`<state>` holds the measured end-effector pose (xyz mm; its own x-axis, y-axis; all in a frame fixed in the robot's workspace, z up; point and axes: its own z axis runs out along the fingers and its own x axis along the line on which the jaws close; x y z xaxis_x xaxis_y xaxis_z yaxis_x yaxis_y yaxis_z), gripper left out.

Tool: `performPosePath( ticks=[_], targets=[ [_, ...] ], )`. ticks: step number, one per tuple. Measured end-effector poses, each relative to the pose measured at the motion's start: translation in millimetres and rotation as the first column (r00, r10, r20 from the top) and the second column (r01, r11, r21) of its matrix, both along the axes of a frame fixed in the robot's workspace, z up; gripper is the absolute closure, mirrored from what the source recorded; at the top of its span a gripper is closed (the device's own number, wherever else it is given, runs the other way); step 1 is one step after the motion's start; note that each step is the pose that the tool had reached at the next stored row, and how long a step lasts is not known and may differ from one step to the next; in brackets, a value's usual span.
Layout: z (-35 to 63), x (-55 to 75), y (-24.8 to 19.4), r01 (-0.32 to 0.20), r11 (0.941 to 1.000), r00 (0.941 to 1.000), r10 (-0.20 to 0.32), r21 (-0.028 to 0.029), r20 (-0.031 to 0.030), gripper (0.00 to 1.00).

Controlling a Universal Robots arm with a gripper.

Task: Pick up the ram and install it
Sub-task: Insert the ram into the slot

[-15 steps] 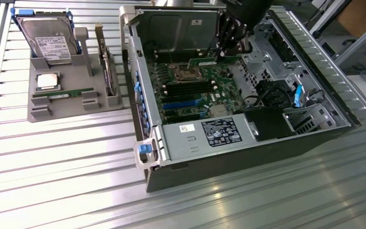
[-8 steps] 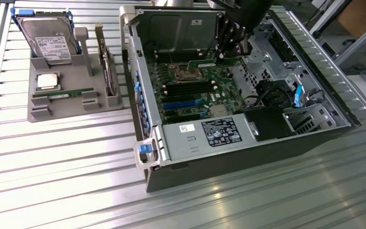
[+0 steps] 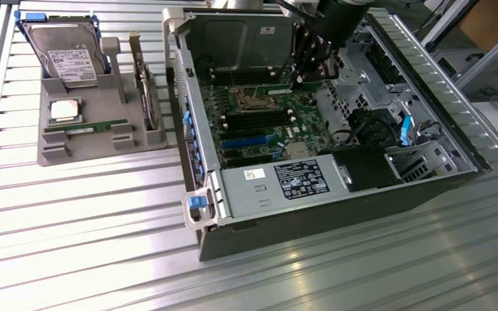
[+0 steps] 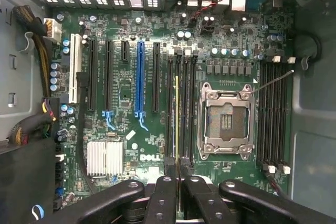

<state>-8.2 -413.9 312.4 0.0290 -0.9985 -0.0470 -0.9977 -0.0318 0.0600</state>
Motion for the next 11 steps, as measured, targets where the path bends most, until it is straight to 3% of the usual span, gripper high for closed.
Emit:
performPosePath(
  ticks=[11],
  targets=[
    [-11.0, 0.0, 0.0, 0.000, 1.0000, 1.0000, 0.000, 0.0000, 0.0000, 0.88]
  ],
)
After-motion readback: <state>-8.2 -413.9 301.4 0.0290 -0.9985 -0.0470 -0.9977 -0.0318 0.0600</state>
